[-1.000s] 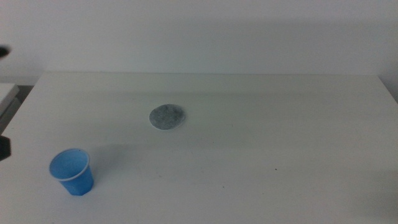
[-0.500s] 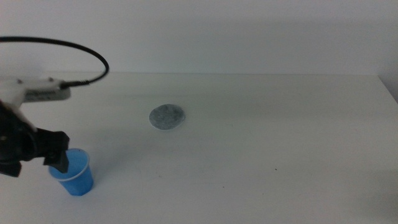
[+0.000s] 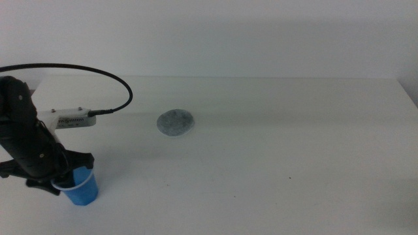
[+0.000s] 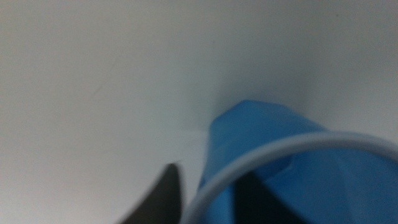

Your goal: Place an empty cup on a cup mat.

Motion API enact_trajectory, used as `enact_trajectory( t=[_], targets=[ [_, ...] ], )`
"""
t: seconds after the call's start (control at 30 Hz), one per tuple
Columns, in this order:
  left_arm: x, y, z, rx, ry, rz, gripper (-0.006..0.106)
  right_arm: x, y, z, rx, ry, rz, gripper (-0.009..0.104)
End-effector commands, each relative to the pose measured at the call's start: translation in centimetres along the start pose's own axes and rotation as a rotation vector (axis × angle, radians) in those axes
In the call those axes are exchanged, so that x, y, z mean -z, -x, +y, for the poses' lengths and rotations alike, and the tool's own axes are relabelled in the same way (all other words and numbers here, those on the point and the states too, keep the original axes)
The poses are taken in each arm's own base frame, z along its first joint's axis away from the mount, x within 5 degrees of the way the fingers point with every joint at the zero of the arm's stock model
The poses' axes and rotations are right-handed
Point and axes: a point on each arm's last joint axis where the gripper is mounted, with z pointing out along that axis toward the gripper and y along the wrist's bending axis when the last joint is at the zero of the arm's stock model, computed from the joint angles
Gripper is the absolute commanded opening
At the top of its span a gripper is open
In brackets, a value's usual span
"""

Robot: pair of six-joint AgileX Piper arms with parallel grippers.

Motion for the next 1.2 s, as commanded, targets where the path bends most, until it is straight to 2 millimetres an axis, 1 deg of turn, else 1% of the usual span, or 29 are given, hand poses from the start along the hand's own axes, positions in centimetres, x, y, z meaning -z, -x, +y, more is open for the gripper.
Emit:
enact_trajectory(
  t=[0.0,0.03,0.1,0.2,0.27,0.3,0.4,0.47,0.57,0.67,0.7,0.77,0.97,1.17],
  targets=[
    [0.6,0.4,-0.3,0.041,-0.022,-0.005,0.010,0.0,0.0,0.0,0.011,0.000,-0.008,0.093],
    [1.0,0.6,-0.4,0.044,-0.027,0.000,-0.001,0.0,0.0,0.0,0.011,0.000,-0.008,0.093],
    [2.0,1.3,-0.9,0.030,-0.036,-0.014,-0.002,0.0,0.0,0.0,0.011,0.000,-0.008,0.093],
    [3.6,3.1,-2.7,0.018,-0.050,-0.083,-0.002,0.0,0.0,0.0,0.011,0.000,-0.008,0.093],
    [4.6,4.5,-4.4,0.022,-0.065,-0.118,-0.002,0.0,0.0,0.0,0.011,0.000,-0.008,0.093],
    [4.8,5.1,-5.2,0.011,-0.070,-0.123,-0.002,0.0,0.0,0.0,0.011,0.000,-0.008,0.093],
    [5.2,8.0,-7.6,-0.026,-0.101,-0.120,-0.002,0.0,0.0,0.0,0.011,0.000,-0.008,0.093],
    [5.0,9.9,-9.1,-0.041,-0.131,-0.105,-0.002,0.0,0.0,0.0,0.011,0.000,-0.008,0.093],
    [4.3,12.0,-11.1,-0.066,-0.170,-0.091,-0.002,0.0,0.0,0.0,0.011,0.000,-0.008,0.093],
    [3.2,13.4,-12.9,-0.088,-0.196,-0.074,-0.002,0.0,0.0,0.0,0.011,0.000,-0.008,0.093],
    [3.1,13.8,-13.3,-0.094,-0.204,-0.073,-0.002,0.0,0.0,0.0,0.011,0.000,-0.008,0.093],
    [2.2,14.5,-14.0,-0.100,-0.214,-0.058,-0.002,0.0,0.0,0.0,0.011,0.000,-0.008,0.093],
    [0.6,15.7,-14.6,-0.101,-0.217,-0.066,-0.002,0.0,0.0,0.0,0.011,0.000,-0.008,0.093],
    [-0.7,16.2,-14.5,-0.097,-0.206,-0.082,-0.002,0.0,0.0,0.0,0.011,0.000,-0.008,0.093]
  ],
)
